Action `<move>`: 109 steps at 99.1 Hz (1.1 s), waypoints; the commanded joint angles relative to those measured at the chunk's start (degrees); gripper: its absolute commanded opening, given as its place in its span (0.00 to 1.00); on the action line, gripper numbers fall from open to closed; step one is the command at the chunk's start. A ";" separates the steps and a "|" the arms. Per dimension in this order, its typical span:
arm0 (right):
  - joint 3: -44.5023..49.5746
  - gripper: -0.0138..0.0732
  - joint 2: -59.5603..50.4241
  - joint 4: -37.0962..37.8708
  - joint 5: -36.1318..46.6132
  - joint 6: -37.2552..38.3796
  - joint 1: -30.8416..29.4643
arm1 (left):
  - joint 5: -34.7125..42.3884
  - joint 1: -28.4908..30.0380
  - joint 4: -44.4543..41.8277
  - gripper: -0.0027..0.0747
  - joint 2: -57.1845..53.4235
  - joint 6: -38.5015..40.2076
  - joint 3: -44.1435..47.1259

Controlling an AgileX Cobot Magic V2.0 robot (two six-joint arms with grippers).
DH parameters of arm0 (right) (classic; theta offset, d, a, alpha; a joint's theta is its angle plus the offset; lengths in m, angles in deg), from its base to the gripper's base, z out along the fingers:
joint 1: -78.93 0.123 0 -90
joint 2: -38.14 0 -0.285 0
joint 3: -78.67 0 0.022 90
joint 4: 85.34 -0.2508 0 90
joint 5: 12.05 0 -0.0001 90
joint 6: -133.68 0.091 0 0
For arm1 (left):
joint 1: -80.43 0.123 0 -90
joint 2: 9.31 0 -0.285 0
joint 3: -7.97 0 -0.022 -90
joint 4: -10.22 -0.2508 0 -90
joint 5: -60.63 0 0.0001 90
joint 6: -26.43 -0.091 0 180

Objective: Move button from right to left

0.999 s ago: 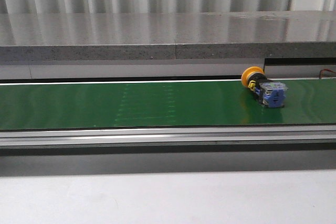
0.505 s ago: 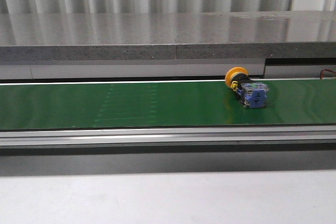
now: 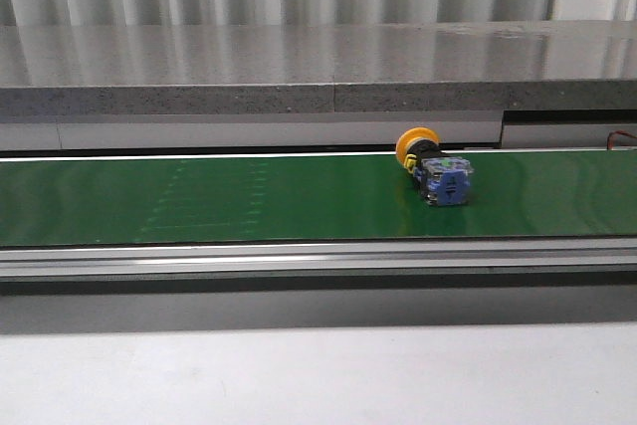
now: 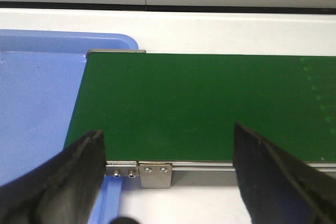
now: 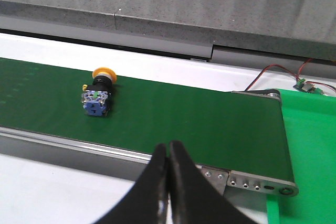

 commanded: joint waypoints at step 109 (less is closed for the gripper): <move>-1.44 0.08 0.41 -0.26 4.60 -0.73 0.06 | -16.39 -21.96 7.79 0.75 41.24 7.79 -38.49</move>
